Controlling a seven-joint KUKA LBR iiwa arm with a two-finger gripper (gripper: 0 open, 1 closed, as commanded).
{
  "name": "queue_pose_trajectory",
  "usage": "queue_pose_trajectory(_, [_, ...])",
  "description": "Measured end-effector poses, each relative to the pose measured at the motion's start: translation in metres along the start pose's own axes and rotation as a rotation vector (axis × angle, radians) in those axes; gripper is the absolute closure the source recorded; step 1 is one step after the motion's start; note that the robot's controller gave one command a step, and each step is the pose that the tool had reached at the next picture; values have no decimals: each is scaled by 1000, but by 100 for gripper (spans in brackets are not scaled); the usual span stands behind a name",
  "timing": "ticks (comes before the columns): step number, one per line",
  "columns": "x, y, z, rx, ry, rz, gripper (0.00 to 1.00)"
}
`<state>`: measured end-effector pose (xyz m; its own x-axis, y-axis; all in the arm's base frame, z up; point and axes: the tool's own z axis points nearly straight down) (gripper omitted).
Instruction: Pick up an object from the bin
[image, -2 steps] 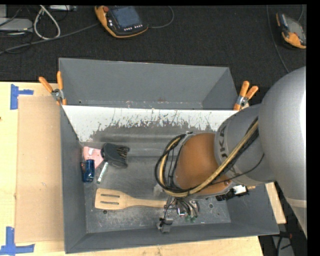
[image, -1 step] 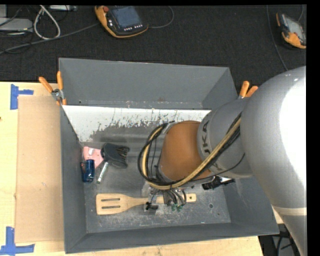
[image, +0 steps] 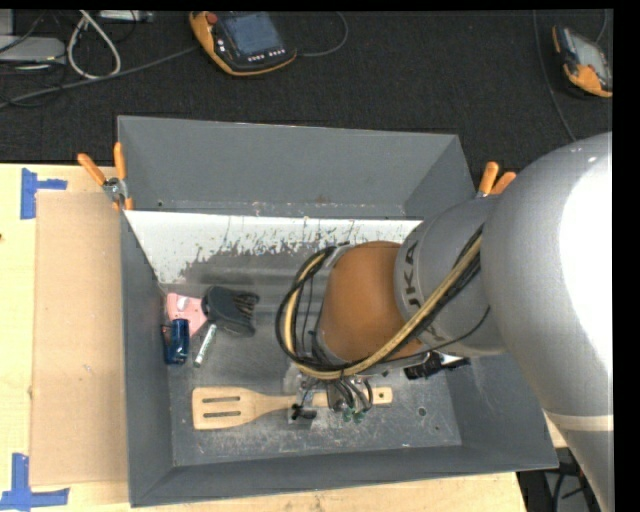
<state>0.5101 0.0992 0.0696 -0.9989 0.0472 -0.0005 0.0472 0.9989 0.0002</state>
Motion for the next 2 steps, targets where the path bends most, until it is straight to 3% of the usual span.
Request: queue_pose_trajectory(2, [1, 0, -13, 0, 3, -5, 100])
